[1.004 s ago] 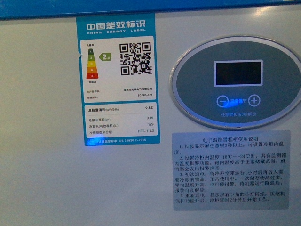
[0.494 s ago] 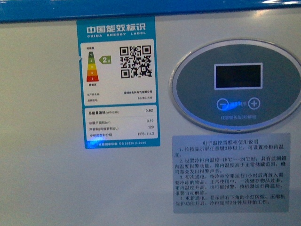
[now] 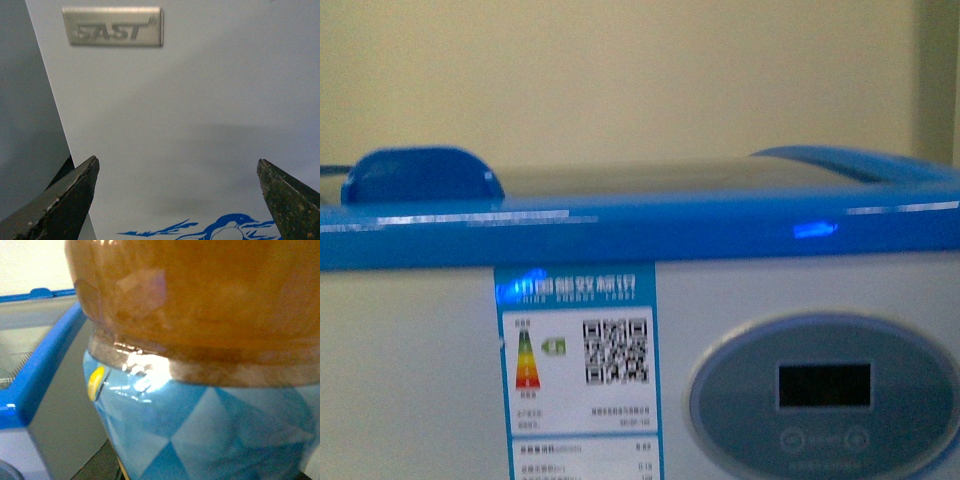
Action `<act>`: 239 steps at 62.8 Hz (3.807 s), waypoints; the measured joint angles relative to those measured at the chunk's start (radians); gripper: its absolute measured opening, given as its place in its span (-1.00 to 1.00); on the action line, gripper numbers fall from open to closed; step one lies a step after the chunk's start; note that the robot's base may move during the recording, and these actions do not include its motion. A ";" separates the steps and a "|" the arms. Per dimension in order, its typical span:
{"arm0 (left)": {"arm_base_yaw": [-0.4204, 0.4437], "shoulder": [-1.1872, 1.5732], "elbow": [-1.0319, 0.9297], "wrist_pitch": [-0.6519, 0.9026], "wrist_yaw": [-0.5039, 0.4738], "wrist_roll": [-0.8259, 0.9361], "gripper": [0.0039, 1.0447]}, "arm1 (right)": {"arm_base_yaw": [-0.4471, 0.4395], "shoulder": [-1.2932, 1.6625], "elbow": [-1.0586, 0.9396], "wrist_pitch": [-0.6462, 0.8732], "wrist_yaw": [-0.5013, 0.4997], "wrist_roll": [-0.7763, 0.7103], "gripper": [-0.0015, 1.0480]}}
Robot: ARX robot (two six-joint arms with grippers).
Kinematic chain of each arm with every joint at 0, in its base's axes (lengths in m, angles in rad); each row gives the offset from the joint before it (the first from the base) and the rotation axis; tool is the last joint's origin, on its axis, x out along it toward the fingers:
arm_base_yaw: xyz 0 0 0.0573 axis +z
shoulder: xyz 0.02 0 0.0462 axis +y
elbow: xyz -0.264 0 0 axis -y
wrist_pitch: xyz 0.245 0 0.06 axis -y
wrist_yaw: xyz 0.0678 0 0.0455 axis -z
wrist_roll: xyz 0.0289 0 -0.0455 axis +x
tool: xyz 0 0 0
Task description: Put drink in fridge
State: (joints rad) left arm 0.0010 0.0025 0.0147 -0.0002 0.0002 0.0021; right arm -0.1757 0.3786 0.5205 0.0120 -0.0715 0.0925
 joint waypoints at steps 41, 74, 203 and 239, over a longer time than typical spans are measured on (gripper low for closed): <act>0.000 0.000 0.000 0.000 0.001 0.000 0.85 | 0.000 0.000 0.000 0.000 0.000 0.002 -0.31; 0.000 0.000 0.000 0.000 0.000 0.000 0.85 | 0.000 0.000 0.000 0.000 0.000 0.002 -0.31; -0.117 1.437 0.906 -0.072 0.682 1.307 0.85 | 0.001 0.000 0.000 0.000 0.000 0.002 -0.31; -0.116 1.642 1.092 0.084 0.660 1.255 0.85 | 0.001 0.000 0.000 0.000 0.000 0.002 -0.31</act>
State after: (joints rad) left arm -0.1154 1.6444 1.1065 0.0834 0.6605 1.2568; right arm -0.1749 0.3786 0.5209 0.0120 -0.0715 0.0940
